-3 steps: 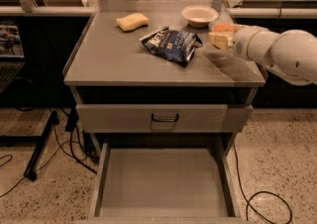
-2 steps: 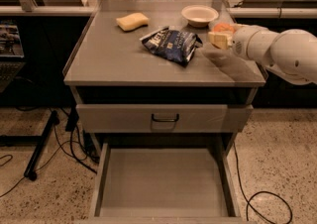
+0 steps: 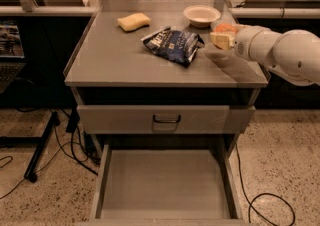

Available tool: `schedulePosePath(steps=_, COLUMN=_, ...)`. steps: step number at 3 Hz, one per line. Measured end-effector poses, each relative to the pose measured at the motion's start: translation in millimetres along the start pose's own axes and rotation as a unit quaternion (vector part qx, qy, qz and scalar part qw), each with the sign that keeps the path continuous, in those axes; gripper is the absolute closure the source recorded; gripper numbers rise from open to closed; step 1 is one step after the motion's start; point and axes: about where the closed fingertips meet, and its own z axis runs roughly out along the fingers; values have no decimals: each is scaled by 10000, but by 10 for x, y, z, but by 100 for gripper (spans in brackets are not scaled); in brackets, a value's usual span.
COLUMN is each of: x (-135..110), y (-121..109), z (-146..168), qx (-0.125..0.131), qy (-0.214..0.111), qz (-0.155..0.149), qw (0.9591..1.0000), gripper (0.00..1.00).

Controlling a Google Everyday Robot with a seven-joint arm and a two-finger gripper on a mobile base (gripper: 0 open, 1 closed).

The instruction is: Pick orange from middle drawer and place on counter

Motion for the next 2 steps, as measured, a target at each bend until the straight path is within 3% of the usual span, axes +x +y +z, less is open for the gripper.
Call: schedulePosePath(steps=2, x=0, y=0, z=0, qx=0, qy=0, qz=0, qw=10000, gripper=13)
